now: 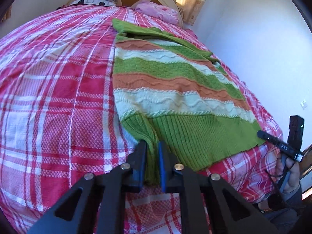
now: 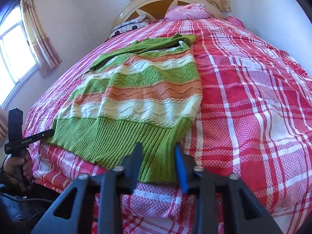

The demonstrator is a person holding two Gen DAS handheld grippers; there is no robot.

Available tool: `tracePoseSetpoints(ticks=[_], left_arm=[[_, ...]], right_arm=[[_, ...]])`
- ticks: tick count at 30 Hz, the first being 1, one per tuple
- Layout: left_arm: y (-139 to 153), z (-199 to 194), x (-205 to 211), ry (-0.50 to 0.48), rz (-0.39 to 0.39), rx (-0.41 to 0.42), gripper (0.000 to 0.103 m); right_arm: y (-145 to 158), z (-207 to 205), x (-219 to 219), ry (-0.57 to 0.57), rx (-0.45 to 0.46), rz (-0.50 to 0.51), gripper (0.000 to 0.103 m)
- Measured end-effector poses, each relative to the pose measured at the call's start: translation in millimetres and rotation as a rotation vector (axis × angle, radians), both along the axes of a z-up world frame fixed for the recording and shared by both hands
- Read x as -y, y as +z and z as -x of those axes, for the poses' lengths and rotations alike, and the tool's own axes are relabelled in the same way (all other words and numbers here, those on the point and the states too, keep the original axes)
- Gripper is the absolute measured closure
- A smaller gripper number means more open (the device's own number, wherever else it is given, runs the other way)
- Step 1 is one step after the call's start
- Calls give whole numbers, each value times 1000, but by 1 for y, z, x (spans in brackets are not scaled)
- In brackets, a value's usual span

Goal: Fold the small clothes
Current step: 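Close the left gripper on the ribbed hem while the right gripper grasps it too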

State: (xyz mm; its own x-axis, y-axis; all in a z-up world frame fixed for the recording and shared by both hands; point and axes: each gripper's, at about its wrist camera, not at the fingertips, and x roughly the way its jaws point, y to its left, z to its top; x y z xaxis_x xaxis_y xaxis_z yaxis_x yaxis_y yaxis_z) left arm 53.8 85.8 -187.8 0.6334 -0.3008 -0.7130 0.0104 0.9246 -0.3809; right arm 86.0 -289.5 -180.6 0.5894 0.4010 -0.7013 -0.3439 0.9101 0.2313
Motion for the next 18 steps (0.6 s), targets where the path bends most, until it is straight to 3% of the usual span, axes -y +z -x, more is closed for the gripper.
tracePoseSetpoints(ticks=[4,6,7,10,13,15,16,18], left_arm=[[1,0,1,6,-5,8,90],[1,0,0,13,-3,8,87],[0,-1,0,11,6,8,84],[-1,-1,-1,0,27,13,78],[-2,-2,-7,-8,103,15,67],[-3,-3,-10,-21,137,21,70],[-2,-3,-10,-34,147,26,92],[0,-3,-18,-66,206,45,95]], right_arm=[[4,0,8,-51,18,10,73],[4,-1,13,-67,9,2,65],[3,-2,15,-68,1,-5,56],[2,0,12,-51,16,2,56],[1,3,2,-11,21,8,56],[0,6,-8,32,26,27,69],[0,6,-9,45,24,22,90],[3,8,-4,58,44,-37,90]])
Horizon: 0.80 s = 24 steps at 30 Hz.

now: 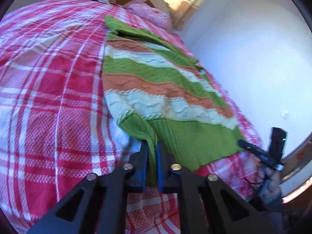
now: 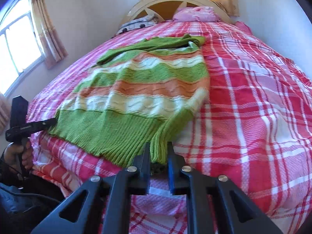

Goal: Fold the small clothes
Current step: 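Close the left gripper on the ribbed hem while the right gripper grasps it too, then lift the hem with both grippers and fold it over toward the collar end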

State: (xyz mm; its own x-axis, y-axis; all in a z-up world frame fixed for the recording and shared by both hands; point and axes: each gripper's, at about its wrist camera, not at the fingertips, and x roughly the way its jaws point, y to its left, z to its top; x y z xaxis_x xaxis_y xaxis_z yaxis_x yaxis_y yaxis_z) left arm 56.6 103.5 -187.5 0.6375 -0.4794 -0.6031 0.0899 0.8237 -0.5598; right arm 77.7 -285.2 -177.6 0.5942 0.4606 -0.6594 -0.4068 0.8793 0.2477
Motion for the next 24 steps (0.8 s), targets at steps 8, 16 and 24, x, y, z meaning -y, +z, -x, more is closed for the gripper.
tracePoseSetpoints(ticks=[8,16,24], left_arm=[[48,3,-35,27,128,158,95],[70,-17,-46,64,162,211,95],[98,-55,-52,73,121,246,95]], right_arm=[[40,1,35,-41,114,-260,92],[73,-19,28,-57,183,-302,92],[109,-59,11,-56,227,-293,92]])
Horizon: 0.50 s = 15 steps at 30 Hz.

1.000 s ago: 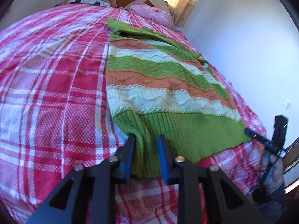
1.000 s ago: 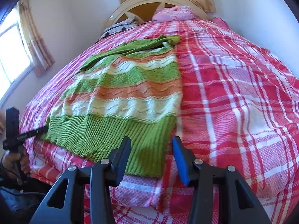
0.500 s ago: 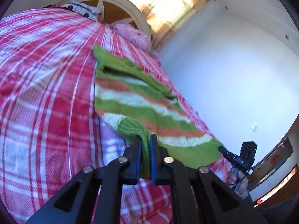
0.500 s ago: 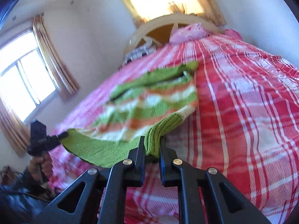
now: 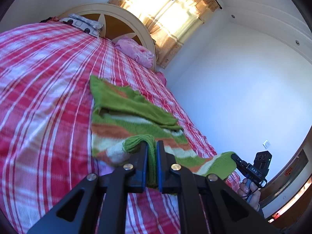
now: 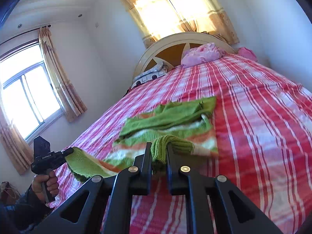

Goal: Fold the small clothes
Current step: 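Lift the hem with both grippers and fold it over toward the collar end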

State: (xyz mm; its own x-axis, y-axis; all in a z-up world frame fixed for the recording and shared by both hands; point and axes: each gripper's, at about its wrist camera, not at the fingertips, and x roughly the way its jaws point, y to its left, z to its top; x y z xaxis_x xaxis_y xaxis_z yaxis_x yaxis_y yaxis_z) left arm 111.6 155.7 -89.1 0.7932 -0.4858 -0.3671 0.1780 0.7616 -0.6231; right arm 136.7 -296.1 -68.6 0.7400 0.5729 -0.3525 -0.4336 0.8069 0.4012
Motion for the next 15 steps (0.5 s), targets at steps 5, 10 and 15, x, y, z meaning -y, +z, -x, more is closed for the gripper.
tracePoseSetpoints(ticks=[5,10,15], left_arm=[[10,-27,-8,17,3,8,95],[9,-55,-15,36,14,-5,95],[14,-79,-19,39,9,-3,95]], right_arm=[[14,-32,-5,-9,6,6,92],[24,-61,-7,-21,2,6,92],[32,-92,-12,-26,-3,34,92]])
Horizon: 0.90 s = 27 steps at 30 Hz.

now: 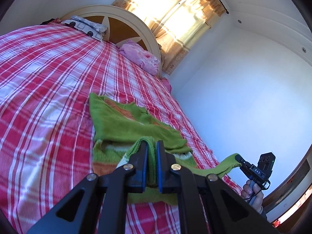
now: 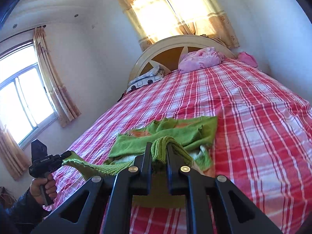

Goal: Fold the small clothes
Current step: 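Lift the hem with both grippers and fold it over toward the collar end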

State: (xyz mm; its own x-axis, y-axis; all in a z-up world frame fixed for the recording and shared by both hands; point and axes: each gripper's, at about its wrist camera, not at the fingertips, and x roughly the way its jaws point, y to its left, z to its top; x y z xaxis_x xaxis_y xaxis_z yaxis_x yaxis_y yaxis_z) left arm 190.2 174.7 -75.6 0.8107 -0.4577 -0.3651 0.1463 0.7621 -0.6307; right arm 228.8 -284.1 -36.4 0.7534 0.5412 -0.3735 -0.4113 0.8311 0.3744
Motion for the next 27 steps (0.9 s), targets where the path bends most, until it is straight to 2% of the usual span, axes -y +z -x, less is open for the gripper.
tracePoseSetpoints(ticks=[10,17,22,27], left_arm=[[13,-62,-9,10,0,17,95],[15,-109,-25,44,-7,19,95],[-2,-148,-29,49,-39,-32,95],[-27,-186,-35,49,-36,-85,95]], right_arm=[[9,-71,-10,-14,-42,53,92],[18,-134,-29,-12,-60,128,92],[7,-181,-45,-8,-101,167,92],[-22,-231,-49,-15,-190,192,92]])
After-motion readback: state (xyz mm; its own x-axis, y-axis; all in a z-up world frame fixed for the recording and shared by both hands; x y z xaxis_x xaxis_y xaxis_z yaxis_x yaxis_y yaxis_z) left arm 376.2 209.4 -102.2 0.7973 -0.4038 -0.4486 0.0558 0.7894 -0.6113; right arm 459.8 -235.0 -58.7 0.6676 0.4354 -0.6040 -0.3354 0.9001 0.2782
